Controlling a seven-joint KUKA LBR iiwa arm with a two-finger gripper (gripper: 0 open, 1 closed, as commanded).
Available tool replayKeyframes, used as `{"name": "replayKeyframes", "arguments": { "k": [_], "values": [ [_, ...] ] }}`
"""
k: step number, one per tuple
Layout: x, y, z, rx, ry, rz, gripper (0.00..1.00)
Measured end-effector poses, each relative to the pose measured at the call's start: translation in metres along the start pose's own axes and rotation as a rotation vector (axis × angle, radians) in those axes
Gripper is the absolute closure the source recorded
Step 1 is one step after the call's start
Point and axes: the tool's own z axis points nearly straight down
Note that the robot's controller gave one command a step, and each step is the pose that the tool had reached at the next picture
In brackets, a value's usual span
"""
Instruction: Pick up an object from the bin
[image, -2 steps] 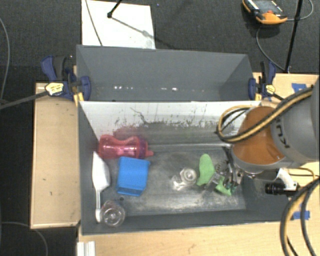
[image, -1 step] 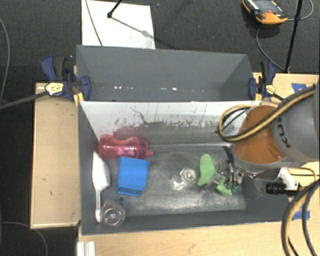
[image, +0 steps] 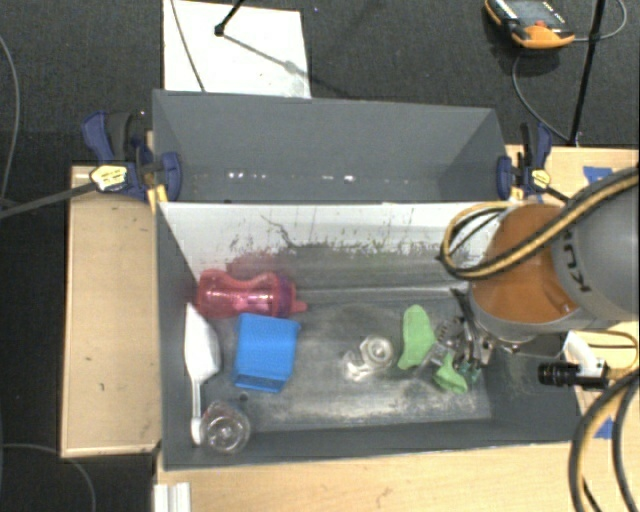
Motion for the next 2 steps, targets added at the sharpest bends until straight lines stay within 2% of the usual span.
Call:
{"name": "replayKeyframes", "arguments": {
  "k": [2],
  "values": [
    [-0.001,0.001,-0.037,-0.004,-0.007,-0.001,1.0]
  ]
}}
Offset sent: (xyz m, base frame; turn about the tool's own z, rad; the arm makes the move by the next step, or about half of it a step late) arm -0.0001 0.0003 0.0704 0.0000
